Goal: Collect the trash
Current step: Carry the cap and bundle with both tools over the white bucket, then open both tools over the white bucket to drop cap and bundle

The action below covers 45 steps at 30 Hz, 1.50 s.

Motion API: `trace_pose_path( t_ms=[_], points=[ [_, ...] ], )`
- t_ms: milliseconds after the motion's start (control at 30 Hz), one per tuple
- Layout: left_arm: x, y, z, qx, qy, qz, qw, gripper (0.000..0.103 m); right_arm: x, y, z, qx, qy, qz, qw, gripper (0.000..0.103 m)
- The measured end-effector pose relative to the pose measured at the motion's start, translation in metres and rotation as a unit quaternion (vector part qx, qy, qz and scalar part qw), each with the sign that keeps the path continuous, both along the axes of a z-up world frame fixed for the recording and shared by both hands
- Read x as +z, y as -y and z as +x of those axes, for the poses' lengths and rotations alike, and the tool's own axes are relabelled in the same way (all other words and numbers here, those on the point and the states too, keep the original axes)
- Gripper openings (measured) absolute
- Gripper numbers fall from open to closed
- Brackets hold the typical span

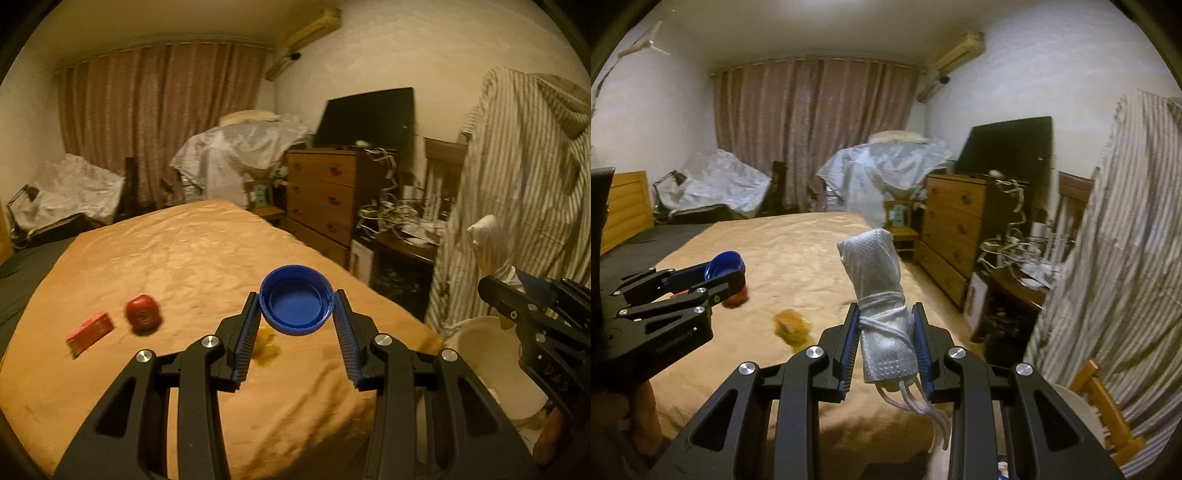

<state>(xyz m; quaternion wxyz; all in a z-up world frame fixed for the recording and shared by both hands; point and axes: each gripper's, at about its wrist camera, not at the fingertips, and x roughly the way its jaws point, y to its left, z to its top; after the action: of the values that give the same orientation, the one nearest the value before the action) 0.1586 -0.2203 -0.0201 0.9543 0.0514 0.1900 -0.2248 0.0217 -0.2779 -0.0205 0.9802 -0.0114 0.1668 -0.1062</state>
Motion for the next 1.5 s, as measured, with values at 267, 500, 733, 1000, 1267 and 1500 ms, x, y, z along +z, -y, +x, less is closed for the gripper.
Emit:
trace_pose_path(
  t_ms=[267,500,733,1000,1267,1500],
  points=[
    [-0.007,0.066,-0.008,-0.059,-0.011,0.016,0.9981,0.039,-0.002,0.075,-0.026,-0.055,-0.018,0.009,0.998,0.029],
    [-0.016,0.122,-0.017,-0.11,-0.03,0.029,0.993,0.039,-0.009,0.143,-0.04,-0.093,-0.056,0.023,0.994,0.029],
    [-0.031,0.168,-0.026,-0.156,-0.059,0.051,0.9847,0.039,-0.029,0.205,-0.045,-0.12,-0.106,0.057,0.985,0.029],
    [-0.06,0.208,-0.024,-0.187,-0.117,0.081,0.972,0.039,-0.05,0.268,-0.049,-0.138,-0.172,0.088,0.971,0.029],
    [-0.079,0.235,-0.027,-0.205,-0.145,0.111,0.9616,0.039,-0.08,0.3,-0.041,-0.129,-0.237,0.122,0.955,0.029],
    [-0.091,0.245,-0.028,-0.207,-0.156,0.128,0.9573,0.039,-0.094,0.297,-0.039,-0.129,-0.261,0.122,0.949,0.029]
  ],
)
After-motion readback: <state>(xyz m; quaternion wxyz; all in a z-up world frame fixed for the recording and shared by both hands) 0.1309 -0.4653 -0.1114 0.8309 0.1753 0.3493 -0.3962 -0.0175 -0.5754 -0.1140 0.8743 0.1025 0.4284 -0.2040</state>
